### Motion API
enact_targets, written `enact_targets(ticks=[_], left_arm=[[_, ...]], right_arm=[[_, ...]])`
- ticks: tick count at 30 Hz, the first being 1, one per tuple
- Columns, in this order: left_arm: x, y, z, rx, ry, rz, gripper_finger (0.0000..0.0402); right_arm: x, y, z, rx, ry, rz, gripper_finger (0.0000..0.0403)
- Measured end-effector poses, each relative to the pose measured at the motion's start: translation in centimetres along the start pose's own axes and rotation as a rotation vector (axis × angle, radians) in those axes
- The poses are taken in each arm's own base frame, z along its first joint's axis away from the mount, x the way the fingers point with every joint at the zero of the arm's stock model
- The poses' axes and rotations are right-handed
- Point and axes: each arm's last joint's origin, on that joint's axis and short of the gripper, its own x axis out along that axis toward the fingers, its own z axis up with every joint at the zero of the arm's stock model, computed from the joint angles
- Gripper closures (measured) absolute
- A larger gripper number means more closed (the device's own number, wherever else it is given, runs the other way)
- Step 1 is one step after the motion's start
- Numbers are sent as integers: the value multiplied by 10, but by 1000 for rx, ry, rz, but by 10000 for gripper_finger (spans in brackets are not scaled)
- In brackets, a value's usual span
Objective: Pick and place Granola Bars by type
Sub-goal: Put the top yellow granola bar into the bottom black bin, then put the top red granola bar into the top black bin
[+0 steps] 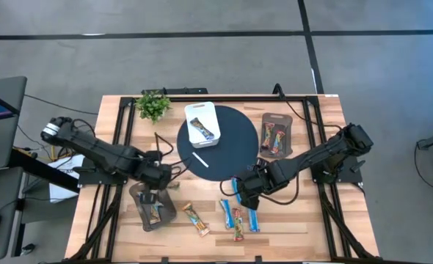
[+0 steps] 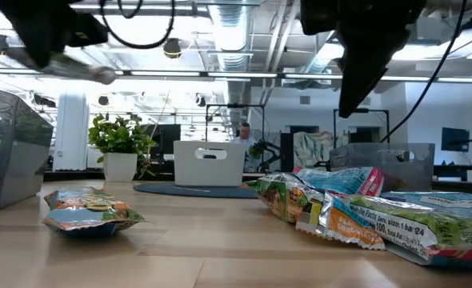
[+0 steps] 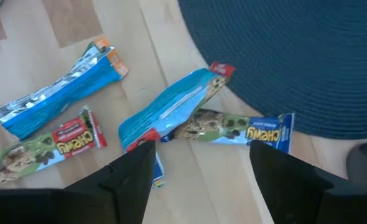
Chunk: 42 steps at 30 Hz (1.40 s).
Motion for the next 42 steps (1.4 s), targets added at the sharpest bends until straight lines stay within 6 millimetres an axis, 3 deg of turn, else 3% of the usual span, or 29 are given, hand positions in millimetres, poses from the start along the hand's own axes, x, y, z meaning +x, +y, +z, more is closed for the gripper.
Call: enact_targets(ticks=[5, 10, 15, 20, 29, 34, 42], left_arm=[[4, -13, -15, 83, 72, 6, 354], [24, -17, -35, 130, 206, -22, 354], [41, -15, -49, 84, 314, -54, 351], [46, -14, -52, 49, 332, -60, 324], [46, -13, -52, 23, 344, -71, 247], [38, -14, -49, -28, 316, -75, 233], [4, -6, -37, -117, -1, 142, 233]], right_arm=[[2, -5, 4, 1, 3, -3, 148], [2, -6, 5, 4, 3, -4, 148], [2, -6, 5, 4, 3, -3, 148], [2, -6, 6, 7, -6, 3, 148], [2, -3, 8, 21, -23, 42, 148], [1, 3, 15, 64, -66, 141, 148], [7, -19, 28, 507, -67, 105, 148]])
